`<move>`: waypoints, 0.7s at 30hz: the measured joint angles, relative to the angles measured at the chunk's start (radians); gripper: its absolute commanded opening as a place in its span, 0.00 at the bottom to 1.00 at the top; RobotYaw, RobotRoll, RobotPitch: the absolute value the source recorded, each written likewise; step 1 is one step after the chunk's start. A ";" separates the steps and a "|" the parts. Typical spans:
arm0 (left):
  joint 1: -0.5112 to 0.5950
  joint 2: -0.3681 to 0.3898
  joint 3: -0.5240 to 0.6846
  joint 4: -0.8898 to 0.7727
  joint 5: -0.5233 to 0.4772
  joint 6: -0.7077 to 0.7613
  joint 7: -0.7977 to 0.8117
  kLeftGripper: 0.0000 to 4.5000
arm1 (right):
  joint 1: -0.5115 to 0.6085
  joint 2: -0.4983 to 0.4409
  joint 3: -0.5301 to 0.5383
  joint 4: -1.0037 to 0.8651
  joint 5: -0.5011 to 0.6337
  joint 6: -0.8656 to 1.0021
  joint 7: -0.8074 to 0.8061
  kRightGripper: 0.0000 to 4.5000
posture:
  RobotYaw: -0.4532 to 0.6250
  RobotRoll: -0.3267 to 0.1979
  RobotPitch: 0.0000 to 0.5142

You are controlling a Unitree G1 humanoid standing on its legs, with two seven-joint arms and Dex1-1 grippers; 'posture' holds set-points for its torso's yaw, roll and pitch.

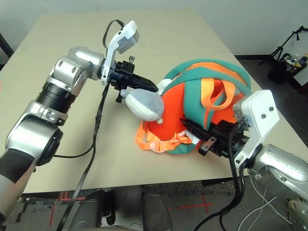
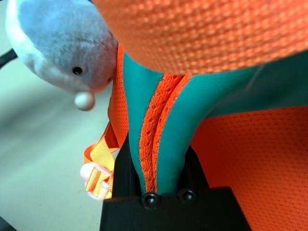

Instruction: Put the pencil case into the backpack and zip it.

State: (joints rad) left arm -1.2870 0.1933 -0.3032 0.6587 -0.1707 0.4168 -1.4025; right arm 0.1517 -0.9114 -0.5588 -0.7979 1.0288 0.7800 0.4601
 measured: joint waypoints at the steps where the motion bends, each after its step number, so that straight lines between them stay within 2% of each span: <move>1: 0.001 -0.012 -0.004 0.009 0.011 -0.007 0.004 0.00 | 0.000 0.003 0.002 0.000 0.000 0.000 -0.001 0.04 | 0.21 0.62 0.25; 9: 0.004 -0.098 -0.014 0.045 0.045 -0.042 0.059 0.00 | -0.003 0.013 0.019 0.000 -0.001 -0.001 -0.018 0.04 | 0.21 0.62 0.23; 12: 0.002 -0.103 -0.007 0.045 0.047 -0.044 0.076 0.00 | -0.008 0.016 0.021 0.000 -0.002 -0.002 -0.018 0.04 | 0.23 0.62 0.22; 16: -0.031 -0.073 0.025 0.008 0.042 -0.044 0.093 0.00 | -0.019 0.016 0.031 0.001 -0.009 -0.004 -0.014 0.04 | 0.25 0.62 0.21; 19: -0.064 0.025 0.079 -0.074 0.012 -0.015 0.095 0.14 | -0.026 0.016 0.043 0.007 -0.017 -0.010 0.001 0.04 | 0.27 0.62 0.19; 21: -0.066 0.106 0.113 -0.168 -0.002 0.022 0.094 0.29 | -0.037 0.016 0.063 0.020 -0.025 -0.017 0.013 0.04 | 0.28 0.62 0.18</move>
State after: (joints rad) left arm -1.3529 0.2994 -0.1903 0.4903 -0.1723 0.4385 -1.3084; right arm 0.1152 -0.8951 -0.4959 -0.7783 1.0033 0.7630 0.4731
